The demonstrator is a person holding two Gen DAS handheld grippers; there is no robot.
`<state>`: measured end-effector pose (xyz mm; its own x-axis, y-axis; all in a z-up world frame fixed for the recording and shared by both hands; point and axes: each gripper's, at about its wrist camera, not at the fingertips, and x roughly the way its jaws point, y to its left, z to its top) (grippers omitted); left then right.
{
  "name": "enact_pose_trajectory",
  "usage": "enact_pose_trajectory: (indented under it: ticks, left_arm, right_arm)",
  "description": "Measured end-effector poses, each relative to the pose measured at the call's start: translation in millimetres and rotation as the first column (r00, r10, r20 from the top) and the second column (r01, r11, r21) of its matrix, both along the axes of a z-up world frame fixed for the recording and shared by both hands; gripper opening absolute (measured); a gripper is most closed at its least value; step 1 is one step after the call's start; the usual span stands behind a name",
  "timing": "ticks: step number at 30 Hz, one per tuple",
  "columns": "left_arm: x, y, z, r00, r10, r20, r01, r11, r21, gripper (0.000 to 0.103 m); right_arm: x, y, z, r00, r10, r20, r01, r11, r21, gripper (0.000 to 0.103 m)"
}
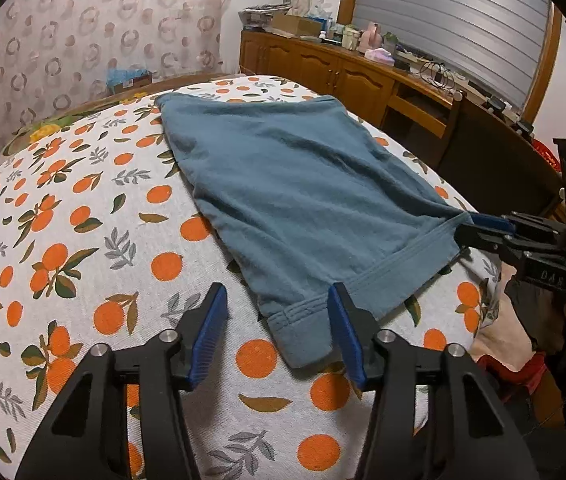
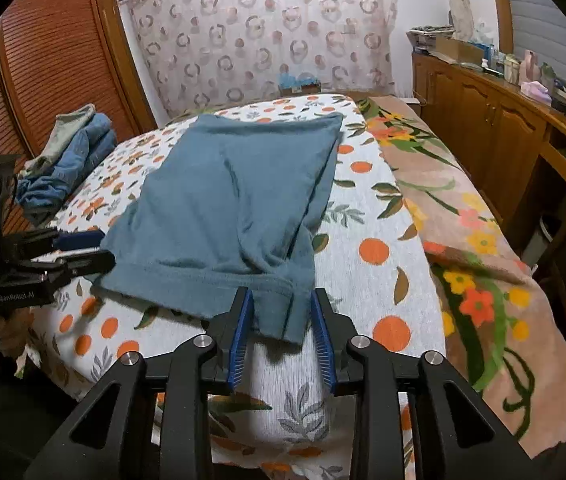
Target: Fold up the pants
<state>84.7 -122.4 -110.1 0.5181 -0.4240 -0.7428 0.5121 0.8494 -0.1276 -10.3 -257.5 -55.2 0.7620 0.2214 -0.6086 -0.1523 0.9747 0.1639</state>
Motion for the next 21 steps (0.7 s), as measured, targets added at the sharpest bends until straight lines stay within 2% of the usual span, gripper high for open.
enact_pose_trajectory:
  ticks: [1, 5, 9, 15, 21]
  left_arm:
    - [-0.8, -0.6, 1.1, 1.000, -0.002, 0.002, 0.002, 1.000, -0.002, 0.049]
    - [-2.3, -2.1, 2.4, 1.000, -0.011, 0.001, 0.011, 1.000, -0.011, 0.043]
    - [-1.6, -3.5, -0.2, 1.000, -0.007, -0.014, 0.006, 1.000, -0.012, 0.043]
    - [-2.7, -3.2, -2.3, 0.999, -0.008, -0.041, 0.007, 1.000, -0.022, 0.044]
    - [-6.3, -3.9, -2.3, 0.999, -0.013, -0.048, 0.011, 0.999, -0.030, 0.045]
  right_arm:
    - [-0.3, -0.9, 1.4, 1.000, -0.005, 0.008, 0.005, 1.000, 0.004, 0.042]
    - [0.8, -0.9, 1.0, 1.000, -0.014, 0.019, 0.014, 1.000, 0.008, 0.044]
    - [5.5, 3.2, -7.2, 1.000, -0.010, -0.009, 0.010, 1.000, -0.001, 0.044]
    - [4.4, 4.1, -6.2, 1.000, 0.002, 0.004, -0.002, 1.000, -0.014, 0.044]
    - [4.1, 6.4, -7.4, 1.000, 0.024, 0.008, -0.024, 0.999, -0.030, 0.037]
